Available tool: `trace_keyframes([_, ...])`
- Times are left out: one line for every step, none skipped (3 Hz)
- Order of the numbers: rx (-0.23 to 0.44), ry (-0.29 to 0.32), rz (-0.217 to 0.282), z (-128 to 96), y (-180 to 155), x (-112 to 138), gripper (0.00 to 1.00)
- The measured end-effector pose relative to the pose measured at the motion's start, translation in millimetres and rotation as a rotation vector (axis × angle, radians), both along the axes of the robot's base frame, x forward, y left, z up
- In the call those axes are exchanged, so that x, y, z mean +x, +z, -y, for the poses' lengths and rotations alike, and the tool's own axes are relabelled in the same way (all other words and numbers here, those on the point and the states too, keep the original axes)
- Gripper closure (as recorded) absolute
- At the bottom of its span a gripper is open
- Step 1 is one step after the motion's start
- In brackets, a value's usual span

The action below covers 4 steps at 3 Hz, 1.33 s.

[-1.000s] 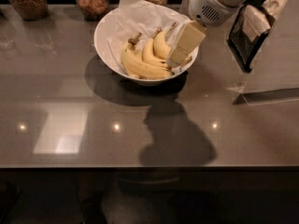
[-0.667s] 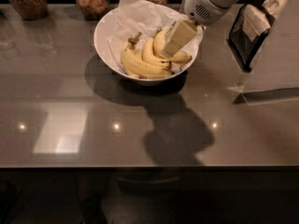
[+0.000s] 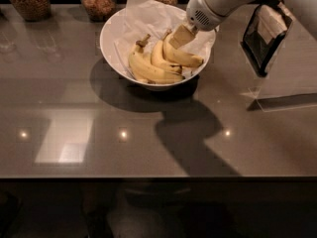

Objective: Pick banana from white bowl

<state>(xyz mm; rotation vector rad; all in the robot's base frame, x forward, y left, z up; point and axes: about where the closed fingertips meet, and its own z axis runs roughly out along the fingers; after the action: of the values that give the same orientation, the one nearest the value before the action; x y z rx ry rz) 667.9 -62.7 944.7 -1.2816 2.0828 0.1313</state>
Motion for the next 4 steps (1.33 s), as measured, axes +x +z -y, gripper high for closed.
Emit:
trace_keyframes([0.028, -0.006, -0.028, -5, -15, 9, 0.55])
trace_keyframes([0.046, -0.016, -0.06, -5, -31, 16, 0.48])
trace_keyframes([0.054, -0.031, -0.082, -2, -41, 22, 0.44])
trace_keyframes([0.059, -0.055, -0.099, 5, -48, 26, 0.46])
